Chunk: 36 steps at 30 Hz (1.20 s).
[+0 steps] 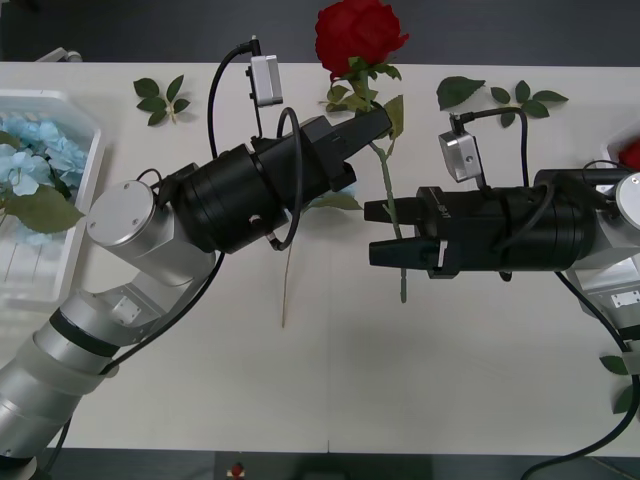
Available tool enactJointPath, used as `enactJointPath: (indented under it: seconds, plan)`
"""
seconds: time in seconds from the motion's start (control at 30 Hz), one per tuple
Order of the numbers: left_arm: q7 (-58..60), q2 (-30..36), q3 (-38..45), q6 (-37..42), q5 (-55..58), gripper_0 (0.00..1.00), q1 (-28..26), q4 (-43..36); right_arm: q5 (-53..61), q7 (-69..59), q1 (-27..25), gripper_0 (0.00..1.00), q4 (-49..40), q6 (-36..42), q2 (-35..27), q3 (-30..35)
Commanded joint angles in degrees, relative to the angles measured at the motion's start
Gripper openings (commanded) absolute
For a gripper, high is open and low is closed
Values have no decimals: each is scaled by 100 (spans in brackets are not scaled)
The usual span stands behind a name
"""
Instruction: Put the red flowers into the right box and the blue flowers into the left box
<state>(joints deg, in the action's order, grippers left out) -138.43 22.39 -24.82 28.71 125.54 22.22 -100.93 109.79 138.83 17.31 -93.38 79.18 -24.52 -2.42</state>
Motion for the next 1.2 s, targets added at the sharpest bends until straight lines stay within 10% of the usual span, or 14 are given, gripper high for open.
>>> enactJointPath:
  seconds: [0.03, 0.13, 0.17, 0.23, 0.8, 0.93, 1.2]
  plan:
    - [-290, -24, 4, -6, -3, 0, 195, -76, -45, 206, 185, 100, -224, -130, 87, 13]
    - [-290, -15, 4, -6, -3, 0, 204, -76, -54, 215, 194, 92, -224, -210, 87, -66]
    - [-290, -24, 4, -6, -3, 0, 195, -76, -54, 215, 194, 51, -224, -227, 87, -75]
    - [-290, -15, 4, -6, -3, 0, 195, -76, -89, 197, 194, 0, -224, -236, 87, -83]
    - [-263, -15, 4, -15, -3, 0, 195, -76, -98, 206, 194, 0, -233, -245, 87, -83]
    - [-263, 11, 4, -23, -3, 87, 195, -76, -98, 197, 194, 0, -224, -245, 87, -83]
    - [-263, 486, 4, 231, 129, 100, 186, -76, -72, 145, 194, 0, -224, -253, 61, -66]
